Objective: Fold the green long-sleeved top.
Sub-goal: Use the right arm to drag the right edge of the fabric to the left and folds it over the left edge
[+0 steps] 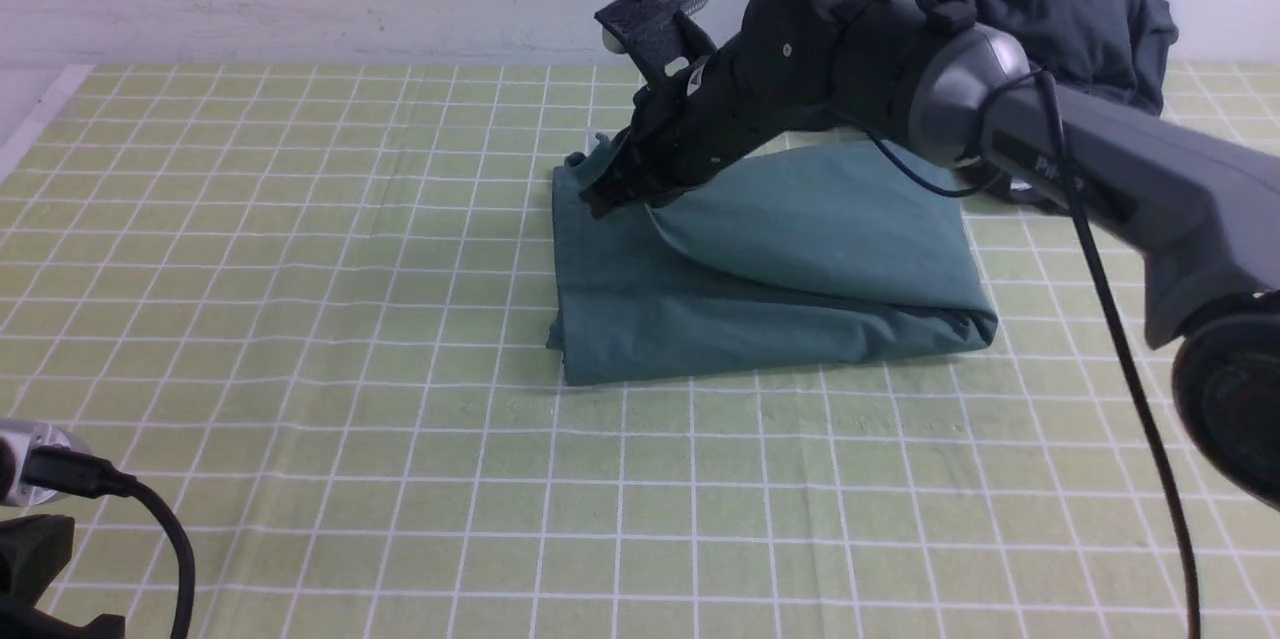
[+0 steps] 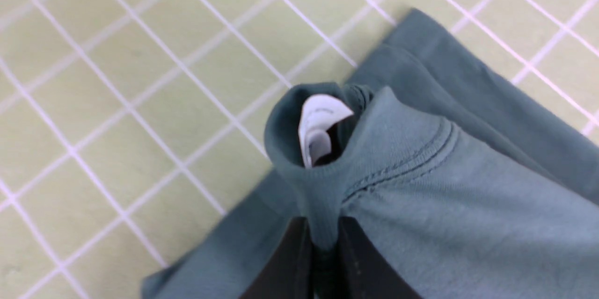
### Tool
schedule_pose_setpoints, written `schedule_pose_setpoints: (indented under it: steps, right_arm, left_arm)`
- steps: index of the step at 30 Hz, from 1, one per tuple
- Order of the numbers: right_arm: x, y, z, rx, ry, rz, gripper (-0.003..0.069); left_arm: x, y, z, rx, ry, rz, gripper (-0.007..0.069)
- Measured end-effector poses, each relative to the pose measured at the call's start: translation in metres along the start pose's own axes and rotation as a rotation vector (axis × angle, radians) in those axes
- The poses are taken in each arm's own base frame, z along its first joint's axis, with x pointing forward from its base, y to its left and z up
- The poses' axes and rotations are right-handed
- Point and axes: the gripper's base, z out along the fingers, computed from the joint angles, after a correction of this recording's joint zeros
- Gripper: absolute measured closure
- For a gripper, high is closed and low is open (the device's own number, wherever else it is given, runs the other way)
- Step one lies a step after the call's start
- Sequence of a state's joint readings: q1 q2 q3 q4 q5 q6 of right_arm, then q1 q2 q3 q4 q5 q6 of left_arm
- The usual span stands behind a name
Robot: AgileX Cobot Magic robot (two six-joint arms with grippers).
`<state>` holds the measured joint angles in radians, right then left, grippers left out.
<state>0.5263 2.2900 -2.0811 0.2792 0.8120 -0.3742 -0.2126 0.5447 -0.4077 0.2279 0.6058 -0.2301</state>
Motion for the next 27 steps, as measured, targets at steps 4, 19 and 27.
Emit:
schedule_pose_setpoints:
  steps: [4, 19, 27]
  right_arm:
    - [0.013, 0.008, 0.022, -0.063, 0.044, 0.001, 0.0603]
    - [-0.010, 0.012, -0.010, -0.062, -0.005, -0.040, 0.0387]
    - [0.013, 0.018, 0.041, -0.064, 0.024, -0.021, 0.0649]
  left_arm:
    - [0.000, 0.000, 0.000, 0.000, 0.000, 0.000, 0.0627]
    - [0.000, 0.002, -0.012, 0.002, -0.070, -0.008, 0.0627]
    - [0.001, 0.004, -0.022, -0.005, -0.133, -0.003, 0.0627]
